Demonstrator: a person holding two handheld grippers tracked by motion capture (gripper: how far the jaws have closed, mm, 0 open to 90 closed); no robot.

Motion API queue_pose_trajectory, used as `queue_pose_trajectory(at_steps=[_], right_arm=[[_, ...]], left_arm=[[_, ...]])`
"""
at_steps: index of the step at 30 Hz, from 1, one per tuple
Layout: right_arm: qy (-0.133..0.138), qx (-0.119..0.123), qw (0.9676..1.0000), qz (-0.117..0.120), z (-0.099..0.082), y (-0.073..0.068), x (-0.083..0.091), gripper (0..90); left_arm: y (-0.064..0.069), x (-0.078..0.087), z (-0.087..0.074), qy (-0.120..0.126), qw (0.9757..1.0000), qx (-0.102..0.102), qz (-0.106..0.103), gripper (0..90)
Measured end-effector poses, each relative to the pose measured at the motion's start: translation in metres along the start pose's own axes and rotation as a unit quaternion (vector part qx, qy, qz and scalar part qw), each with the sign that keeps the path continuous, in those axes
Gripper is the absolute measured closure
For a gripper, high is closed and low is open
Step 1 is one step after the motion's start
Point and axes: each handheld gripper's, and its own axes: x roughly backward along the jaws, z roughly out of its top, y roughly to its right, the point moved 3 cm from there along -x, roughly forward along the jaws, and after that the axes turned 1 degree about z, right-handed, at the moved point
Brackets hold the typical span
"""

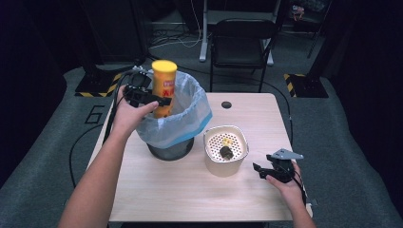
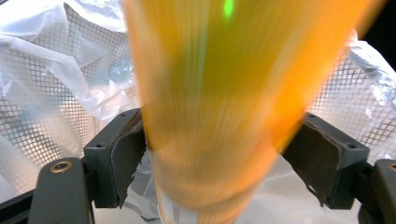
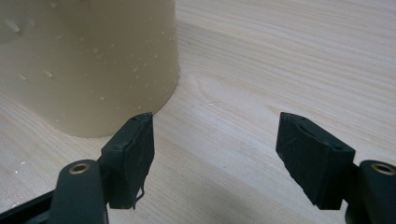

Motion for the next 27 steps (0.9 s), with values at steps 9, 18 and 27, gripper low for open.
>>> queue_pose_trajectory(at_steps=[9,18,27], right_arm=[[-0.002,0.002,1.0,-0.001,-0.001,0.0,0.0,27.6],[0.0,-0.003,1.0,-0.004,-0.003,0.002,0.002,27.6],[-0.003,-0.002,1.0,-0.007,-0.004,0.003,0.002,27.6]], left_arm=[[-0.005,0.021,-0.001,0.023,0.9997,0.011,-0.003,22.8],[-0.008,0.071,-0.008,0.067,0.9976,0.016,0.002,25.3],[-0.018,0.127,-0.029,0.082,0.9964,0.022,-0.005,29.9]])
